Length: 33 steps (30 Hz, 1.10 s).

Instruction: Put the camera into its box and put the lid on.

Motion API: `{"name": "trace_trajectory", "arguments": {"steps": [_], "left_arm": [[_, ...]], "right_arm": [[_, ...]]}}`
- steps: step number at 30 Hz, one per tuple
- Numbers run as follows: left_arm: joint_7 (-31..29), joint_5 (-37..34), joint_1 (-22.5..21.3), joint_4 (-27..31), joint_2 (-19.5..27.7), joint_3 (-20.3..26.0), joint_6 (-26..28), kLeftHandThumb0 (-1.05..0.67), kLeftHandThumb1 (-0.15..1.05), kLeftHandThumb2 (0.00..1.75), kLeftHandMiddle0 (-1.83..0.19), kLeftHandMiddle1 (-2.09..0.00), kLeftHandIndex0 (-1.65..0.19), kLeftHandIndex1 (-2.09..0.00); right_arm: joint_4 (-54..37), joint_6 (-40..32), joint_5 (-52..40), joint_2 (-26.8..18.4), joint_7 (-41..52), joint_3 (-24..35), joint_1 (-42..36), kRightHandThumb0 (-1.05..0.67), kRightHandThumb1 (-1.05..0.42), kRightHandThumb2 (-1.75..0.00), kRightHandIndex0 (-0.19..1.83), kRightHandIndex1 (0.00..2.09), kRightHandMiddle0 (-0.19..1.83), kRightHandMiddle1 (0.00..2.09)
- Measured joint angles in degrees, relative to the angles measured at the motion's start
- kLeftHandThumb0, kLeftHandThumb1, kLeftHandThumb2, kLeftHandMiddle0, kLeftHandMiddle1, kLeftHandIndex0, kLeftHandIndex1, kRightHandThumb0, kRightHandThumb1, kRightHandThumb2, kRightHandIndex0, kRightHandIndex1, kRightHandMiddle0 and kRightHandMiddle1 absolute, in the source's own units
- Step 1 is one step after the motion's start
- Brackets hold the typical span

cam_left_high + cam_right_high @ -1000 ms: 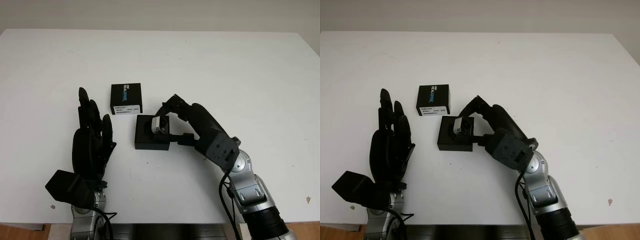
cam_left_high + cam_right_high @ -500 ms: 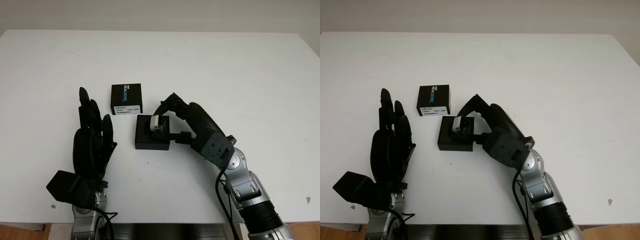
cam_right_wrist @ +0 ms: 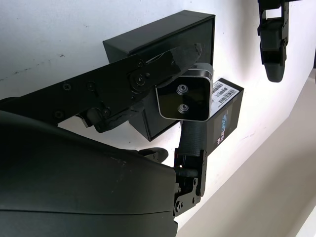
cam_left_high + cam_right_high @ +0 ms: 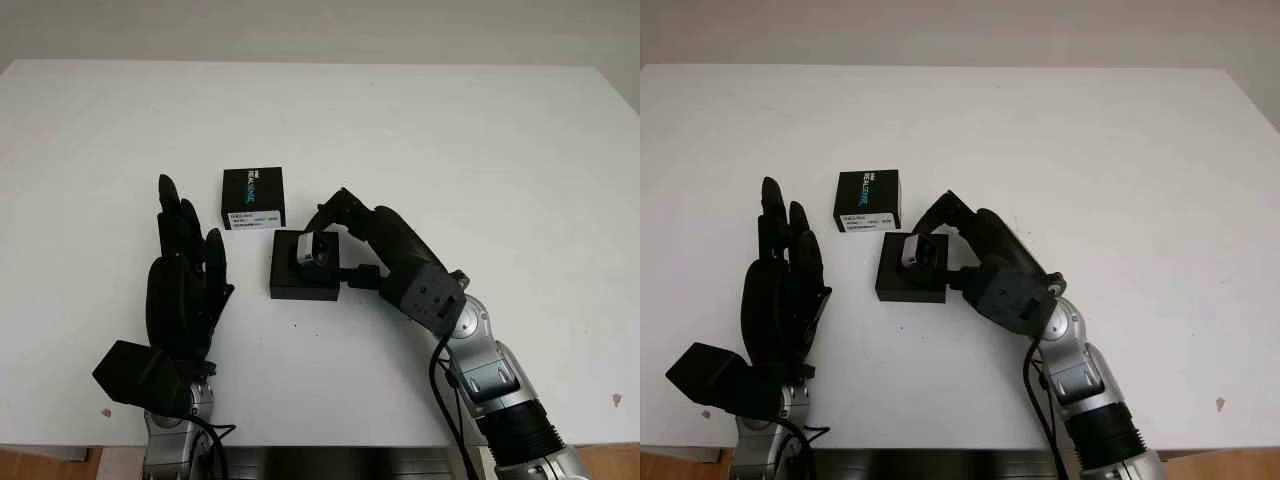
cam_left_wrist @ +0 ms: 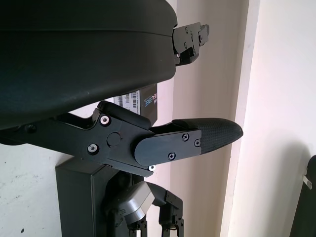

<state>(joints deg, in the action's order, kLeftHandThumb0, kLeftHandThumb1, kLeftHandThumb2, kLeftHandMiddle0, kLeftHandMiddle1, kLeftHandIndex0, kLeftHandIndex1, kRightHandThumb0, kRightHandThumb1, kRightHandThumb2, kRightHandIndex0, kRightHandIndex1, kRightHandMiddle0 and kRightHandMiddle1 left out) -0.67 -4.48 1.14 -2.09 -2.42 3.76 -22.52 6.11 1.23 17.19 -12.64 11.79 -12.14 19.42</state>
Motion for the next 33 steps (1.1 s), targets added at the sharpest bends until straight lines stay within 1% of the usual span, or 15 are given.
{"name": "trace_trajectory", "arguments": {"steps": [4, 8, 9, 10, 11, 12, 13, 15, 22, 33], "left_arm": [[0.1, 0.0, 0.0, 0.0, 0.0, -0.1, 0.0, -0.7, 1.05, 0.55, 0.19, -0.01, 0.19, 0.0], [0.1, -0.2, 0.0, 0.0, -0.2, -0.1, 0.0, -0.7, 1.05, 0.54, 0.19, -0.01, 0.19, 0.0], [0.1, -0.1, 0.0, 0.0, -0.2, -0.1, 0.0, -0.69, 1.05, 0.55, 0.19, -0.01, 0.19, 0.0], [0.1, -0.1, 0.0, 0.0, -0.3, -0.2, 0.0, -0.69, 1.05, 0.55, 0.19, 0.0, 0.19, 0.0], [0.2, 0.0, 0.0, 0.0, -0.3, -0.2, 0.0, -0.69, 1.05, 0.56, 0.19, -0.01, 0.19, 0.0], [0.2, 0.0, 0.0, 0.0, -0.3, -0.2, 0.0, -0.69, 1.05, 0.56, 0.19, -0.01, 0.19, 0.0], [0.2, 0.0, 0.0, 0.1, -0.3, -0.2, 0.0, -0.69, 1.05, 0.56, 0.19, -0.01, 0.19, 0.0], [0.2, 0.0, 0.0, 0.1, -0.3, -0.3, 0.0, -0.69, 1.05, 0.56, 0.19, -0.01, 0.19, 0.0], [0.2, 0.1, 0.1, 0.2, -0.5, -0.4, -0.1, -0.68, 1.05, 0.55, 0.19, -0.02, 0.19, 0.0], [0.1, 0.0, 0.4, 0.4, -0.5, -0.6, -0.1, -0.69, 1.05, 0.55, 0.19, -0.01, 0.19, 0.0]], "right_arm": [[0.0, 0.6, 1.8, -1.0, 0.4, -0.8, 0.7, -0.41, -1.02, -0.05, 0.34, 0.05, 0.22, 1.82], [-0.1, 0.6, 4.2, -2.1, 1.1, -1.8, 1.4, -0.42, -1.01, -0.05, 0.32, 0.04, 0.21, 1.72], [-0.1, 0.8, 4.8, -2.3, 1.1, -2.1, 1.5, -0.43, -1.01, -0.05, 0.3, 0.03, 0.16, 1.66], [-0.2, 1.2, 5.7, -2.7, 1.1, -2.5, 1.5, -0.45, -1.0, -0.05, 0.25, 0.01, 0.07, 1.5], [-0.4, 1.4, 6.7, -3.3, 1.2, -3.0, 1.5, -0.46, -0.99, -0.05, 0.22, 0.01, 0.03, 1.39], [-0.5, 1.6, 7.8, -4.0, 1.4, -3.4, 1.5, -0.48, -0.98, -0.05, 0.16, 0.01, -0.01, 1.18], [-0.9, 1.9, 8.9, -4.6, 1.6, -3.6, 1.5, -0.49, -0.97, -0.05, 0.14, 0.01, -0.01, 1.09], [-1.6, 2.7, 10.5, -5.8, 1.5, -4.0, 1.5, -0.5, -0.95, -0.05, 0.11, 0.01, -0.02, 1.01], [-2.1, 5.2, 13.1, -7.2, 0.5, -4.6, 1.2, -0.51, -0.95, -0.05, 0.06, 0.0, -0.05, 0.99], [-2.2, 5.6, 13.1, -7.3, 0.5, -4.6, 0.9, -0.52, -0.94, -0.05, 0.04, 0.01, -0.07, 0.99]]}}
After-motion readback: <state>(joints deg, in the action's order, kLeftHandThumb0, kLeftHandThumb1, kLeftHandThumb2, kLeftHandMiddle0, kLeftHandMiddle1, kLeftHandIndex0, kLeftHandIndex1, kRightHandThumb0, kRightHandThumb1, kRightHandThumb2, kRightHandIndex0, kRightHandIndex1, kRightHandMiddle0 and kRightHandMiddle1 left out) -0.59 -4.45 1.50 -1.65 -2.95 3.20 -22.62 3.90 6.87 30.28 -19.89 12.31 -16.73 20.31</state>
